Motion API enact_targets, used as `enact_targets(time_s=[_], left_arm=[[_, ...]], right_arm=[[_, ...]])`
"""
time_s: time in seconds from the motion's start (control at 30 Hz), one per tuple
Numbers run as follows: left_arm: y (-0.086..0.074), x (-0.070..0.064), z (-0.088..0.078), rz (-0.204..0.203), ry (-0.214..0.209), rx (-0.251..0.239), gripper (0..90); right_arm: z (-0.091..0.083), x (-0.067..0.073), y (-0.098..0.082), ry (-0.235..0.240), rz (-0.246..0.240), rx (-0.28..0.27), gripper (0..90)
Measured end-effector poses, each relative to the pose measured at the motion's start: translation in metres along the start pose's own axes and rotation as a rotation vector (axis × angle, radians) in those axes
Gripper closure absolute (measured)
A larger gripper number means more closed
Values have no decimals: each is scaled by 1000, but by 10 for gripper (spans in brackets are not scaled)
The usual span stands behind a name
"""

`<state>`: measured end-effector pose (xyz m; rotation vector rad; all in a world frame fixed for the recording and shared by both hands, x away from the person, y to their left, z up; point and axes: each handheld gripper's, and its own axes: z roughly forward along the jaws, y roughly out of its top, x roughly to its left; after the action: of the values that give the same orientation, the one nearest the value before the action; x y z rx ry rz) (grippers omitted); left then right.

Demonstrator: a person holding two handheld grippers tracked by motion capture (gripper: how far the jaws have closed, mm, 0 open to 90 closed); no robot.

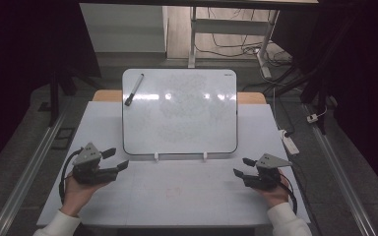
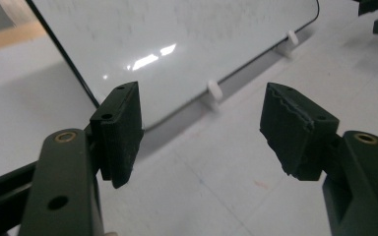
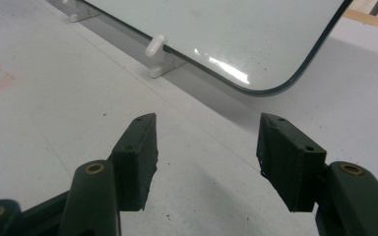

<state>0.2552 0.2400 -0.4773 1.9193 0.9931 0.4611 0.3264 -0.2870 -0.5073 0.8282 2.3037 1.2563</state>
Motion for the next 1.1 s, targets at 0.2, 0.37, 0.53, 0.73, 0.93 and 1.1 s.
enact_targets(time_s=[0.2,0.37,0.53,0.73,0.93,1.1], left_arm=[[-24,-1,6,-29,-6,44,319],[-37,1,8,-46,-7,65,307],[-37,2,10,-53,-3,57,291],[-34,1,12,-52,4,43,259],[-34,1,13,-51,6,43,254],[-34,2,13,-51,8,45,254]], right_arm=[[-1,-4,-2,-13,2,6,403],[-2,-6,-4,-26,-4,18,403],[0,-8,-6,-30,-10,32,402],[0,-7,-6,-23,-20,31,402],[1,-6,-6,-18,-24,32,402],[1,-6,-6,-17,-29,32,402]])
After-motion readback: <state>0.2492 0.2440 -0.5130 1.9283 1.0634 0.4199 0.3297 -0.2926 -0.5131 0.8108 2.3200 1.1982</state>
